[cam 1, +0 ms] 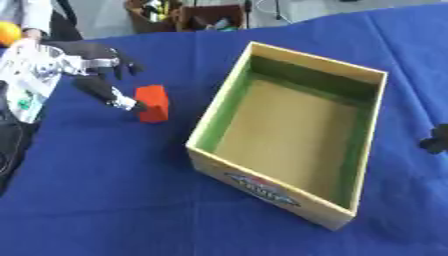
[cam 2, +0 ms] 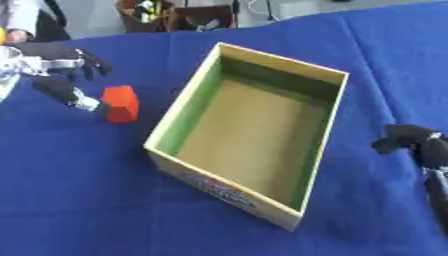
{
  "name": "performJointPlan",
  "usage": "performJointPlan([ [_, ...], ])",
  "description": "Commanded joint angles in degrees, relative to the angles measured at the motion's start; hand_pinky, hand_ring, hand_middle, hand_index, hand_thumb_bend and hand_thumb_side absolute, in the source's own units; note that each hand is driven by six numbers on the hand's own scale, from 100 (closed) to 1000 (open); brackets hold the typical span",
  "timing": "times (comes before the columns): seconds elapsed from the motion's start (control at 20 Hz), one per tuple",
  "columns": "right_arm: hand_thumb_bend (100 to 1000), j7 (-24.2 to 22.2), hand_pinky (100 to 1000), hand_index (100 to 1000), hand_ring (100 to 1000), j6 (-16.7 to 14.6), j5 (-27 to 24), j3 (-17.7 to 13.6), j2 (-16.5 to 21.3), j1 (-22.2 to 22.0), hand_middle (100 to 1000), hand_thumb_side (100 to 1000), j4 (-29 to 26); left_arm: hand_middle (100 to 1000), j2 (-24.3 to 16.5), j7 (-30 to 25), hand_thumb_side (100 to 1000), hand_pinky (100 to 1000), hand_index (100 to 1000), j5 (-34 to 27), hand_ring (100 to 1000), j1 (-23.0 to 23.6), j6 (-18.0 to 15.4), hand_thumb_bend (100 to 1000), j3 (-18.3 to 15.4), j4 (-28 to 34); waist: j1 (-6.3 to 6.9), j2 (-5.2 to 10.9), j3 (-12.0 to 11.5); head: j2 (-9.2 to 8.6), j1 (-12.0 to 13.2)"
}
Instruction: Pick up objects on the table and place them in the box.
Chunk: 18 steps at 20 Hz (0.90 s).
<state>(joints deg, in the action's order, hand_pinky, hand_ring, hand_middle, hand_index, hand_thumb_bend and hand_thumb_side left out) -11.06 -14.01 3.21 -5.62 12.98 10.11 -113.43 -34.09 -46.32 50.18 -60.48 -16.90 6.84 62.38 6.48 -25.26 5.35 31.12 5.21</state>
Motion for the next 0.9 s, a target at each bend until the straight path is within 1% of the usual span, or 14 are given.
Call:
performJointPlan([
  [0.05,100,0.0,913,778,679,0.3,-0.2,-0.1,0.4,0.4,530,968,-1.2,829,-0.8,-0.8,786,594,963,-0.4,759,-1.3,-0.6,627,0.0,1.0,-0.15,1.68,0.1,0.05,0.2],
  [0.35,100,0.0,916,779,681,0.6,-0.6,-0.2,0.4,0.5,531,976,-1.2,823,1.0,-1.7,789,589,951,-1.1,755,-1.6,-1.3,614,1.0,0.9,0.17,1.76,0.4,0.06,0.3],
  [0.6,100,-0.1,917,779,681,0.8,-0.8,-0.2,0.3,0.7,531,981,-1.2,820,2.0,-2.4,774,588,944,0.0,753,-1.8,-1.4,595,1.7,0.7,0.32,1.65,0.7,0.07,0.3],
  [0.65,100,-0.1,918,780,681,0.8,-0.9,-0.2,0.3,0.7,531,982,-1.2,818,2.1,-2.4,761,583,943,0.6,750,-1.7,-1.4,573,1.8,0.7,0.33,1.61,0.7,0.09,0.3],
  [0.75,100,-0.1,918,780,681,0.8,-0.9,-0.3,0.2,0.8,531,986,-1.2,806,2.3,-2.1,694,565,931,1.8,734,-1.6,-1.4,481,1.9,0.5,0.35,1.5,0.8,0.03,0.3],
  [0.9,100,-0.1,919,780,680,0.9,-1.1,-0.2,0.1,0.8,529,987,-1.2,793,2.0,-1.3,648,543,909,3.9,714,-1.5,-0.8,440,2.2,0.4,0.38,1.39,0.8,0.1,0.2],
])
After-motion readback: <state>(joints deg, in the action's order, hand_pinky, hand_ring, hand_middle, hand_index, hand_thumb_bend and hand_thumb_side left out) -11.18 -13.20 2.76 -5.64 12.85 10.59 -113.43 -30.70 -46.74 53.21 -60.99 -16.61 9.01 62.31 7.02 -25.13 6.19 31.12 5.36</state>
